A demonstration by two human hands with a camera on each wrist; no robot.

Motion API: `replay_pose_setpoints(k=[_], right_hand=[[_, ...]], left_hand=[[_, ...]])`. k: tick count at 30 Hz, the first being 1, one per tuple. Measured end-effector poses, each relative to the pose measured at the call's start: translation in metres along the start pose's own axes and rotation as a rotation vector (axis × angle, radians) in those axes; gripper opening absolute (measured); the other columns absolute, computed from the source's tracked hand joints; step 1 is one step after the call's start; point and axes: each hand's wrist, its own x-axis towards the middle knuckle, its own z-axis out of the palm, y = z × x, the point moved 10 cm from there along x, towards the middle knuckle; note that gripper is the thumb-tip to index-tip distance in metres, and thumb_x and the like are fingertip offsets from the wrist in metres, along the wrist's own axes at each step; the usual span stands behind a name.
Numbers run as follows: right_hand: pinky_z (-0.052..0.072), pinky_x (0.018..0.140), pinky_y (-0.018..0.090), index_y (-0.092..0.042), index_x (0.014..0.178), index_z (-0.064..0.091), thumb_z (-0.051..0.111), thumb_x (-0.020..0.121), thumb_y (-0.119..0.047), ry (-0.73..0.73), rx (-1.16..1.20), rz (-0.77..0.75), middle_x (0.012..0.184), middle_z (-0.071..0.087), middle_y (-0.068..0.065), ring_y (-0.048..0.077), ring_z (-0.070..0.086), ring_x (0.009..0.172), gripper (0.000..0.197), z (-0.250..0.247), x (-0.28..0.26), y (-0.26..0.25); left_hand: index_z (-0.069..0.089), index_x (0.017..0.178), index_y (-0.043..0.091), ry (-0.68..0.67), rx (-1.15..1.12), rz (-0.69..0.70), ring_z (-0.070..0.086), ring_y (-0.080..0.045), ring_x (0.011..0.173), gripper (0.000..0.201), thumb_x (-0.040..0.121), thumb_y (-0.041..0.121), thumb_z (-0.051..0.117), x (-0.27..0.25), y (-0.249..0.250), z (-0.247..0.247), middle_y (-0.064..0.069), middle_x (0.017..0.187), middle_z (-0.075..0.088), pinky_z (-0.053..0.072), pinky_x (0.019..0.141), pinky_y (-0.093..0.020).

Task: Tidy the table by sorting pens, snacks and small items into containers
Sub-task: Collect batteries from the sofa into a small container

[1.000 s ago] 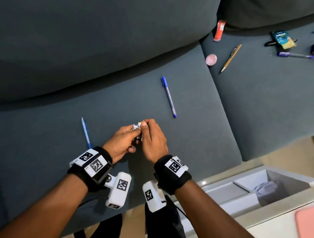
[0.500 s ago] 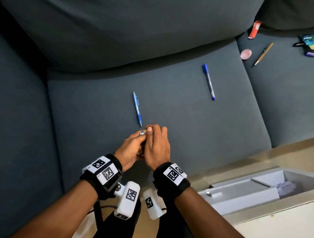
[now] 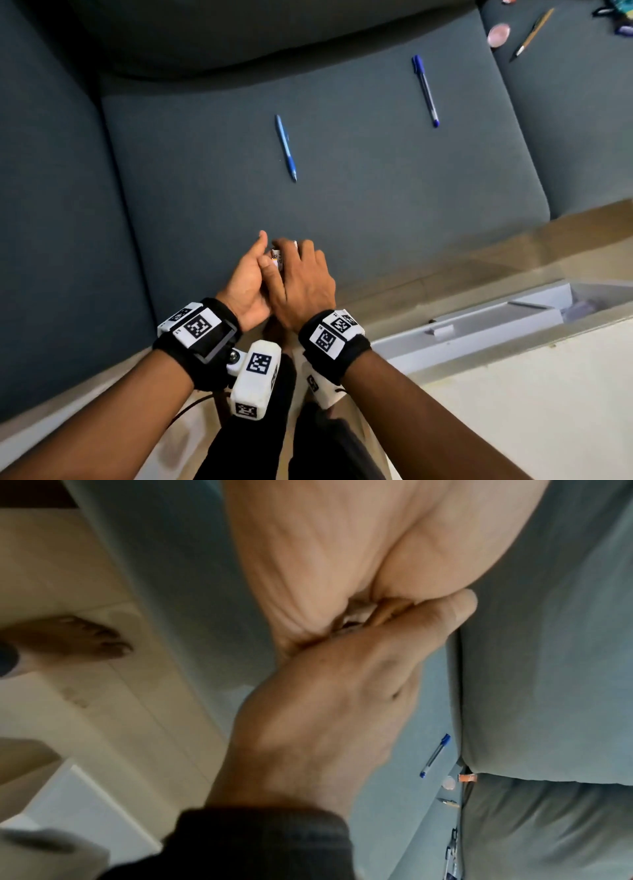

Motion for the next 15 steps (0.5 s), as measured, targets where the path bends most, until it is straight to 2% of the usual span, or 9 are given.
replay_pose_setpoints(k=[2, 5, 6, 9, 12, 15], right_hand=[[0.045, 0.072, 0.039, -0.028, 0.124, 0.051, 0.022, 0.088, -0.07, -0.031, -0.018, -0.007, 0.111, 0.052, 0.004, 0.029, 0.049, 0.097, 0.063, 0.002, -0.015, 0.004], [0.046, 0.072, 0.04, -0.03, 0.122, 0.05, 0.022, 0.084, -0.075, -0.091, -0.056, -0.065, 0.108, 0.051, 0.005, 0.032, 0.051, 0.096, 0.066, 0.008, -0.041, 0.011], [0.046, 0.072, 0.04, -0.03, 0.121, 0.05, 0.021, 0.083, -0.076, -0.106, -0.069, -0.078, 0.107, 0.051, 0.005, 0.032, 0.052, 0.095, 0.066, 0.008, -0.052, 0.016], [0.048, 0.071, 0.041, -0.029, 0.12, 0.051, 0.021, 0.081, -0.078, -0.117, -0.1, -0.144, 0.105, 0.052, 0.005, 0.031, 0.053, 0.094, 0.07, 0.004, -0.089, 0.027], [0.049, 0.068, 0.041, -0.029, 0.123, 0.049, 0.024, 0.081, -0.079, -0.116, -0.115, -0.248, 0.104, 0.052, 0.007, 0.031, 0.053, 0.091, 0.07, -0.001, -0.134, 0.042], [0.049, 0.069, 0.039, -0.03, 0.119, 0.051, 0.03, 0.084, -0.076, -0.064, -0.09, -0.257, 0.101, 0.053, 0.008, 0.032, 0.055, 0.087, 0.062, -0.006, -0.181, 0.073]], left_hand=[[0.064, 0.101, 0.011, 0.001, -0.035, -0.011, 0.07, -0.017, 0.085, 0.059, 0.095, 0.061, 0.033, -0.011, -0.015, -0.004, -0.006, 0.092, 0.069, 0.056, 0.08, -0.028], [0.055, 0.127, 0.01, -0.018, -0.09, -0.044, 0.065, -0.022, 0.105, 0.071, 0.09, 0.068, 0.037, -0.027, -0.045, -0.008, -0.01, 0.113, 0.064, 0.051, 0.094, -0.036], [0.055, 0.128, 0.01, -0.027, -0.105, -0.052, 0.065, -0.023, 0.105, 0.073, 0.089, 0.069, 0.038, -0.035, -0.058, -0.007, -0.011, 0.115, 0.064, 0.052, 0.093, -0.037], [0.061, 0.116, 0.007, -0.056, -0.125, -0.055, 0.068, -0.025, 0.1, 0.076, 0.086, 0.073, 0.037, -0.057, -0.094, 0.0, -0.013, 0.111, 0.067, 0.055, 0.089, -0.04], [0.053, 0.132, 0.009, -0.075, -0.156, -0.06, 0.055, -0.03, 0.125, 0.087, 0.08, 0.077, 0.042, -0.079, -0.139, 0.004, -0.015, 0.136, 0.055, 0.041, 0.107, -0.044], [0.045, 0.142, 0.01, -0.108, -0.237, -0.061, 0.048, -0.032, 0.132, 0.093, 0.079, 0.079, 0.042, -0.095, -0.191, 0.013, -0.014, 0.145, 0.046, 0.032, 0.113, -0.049]])
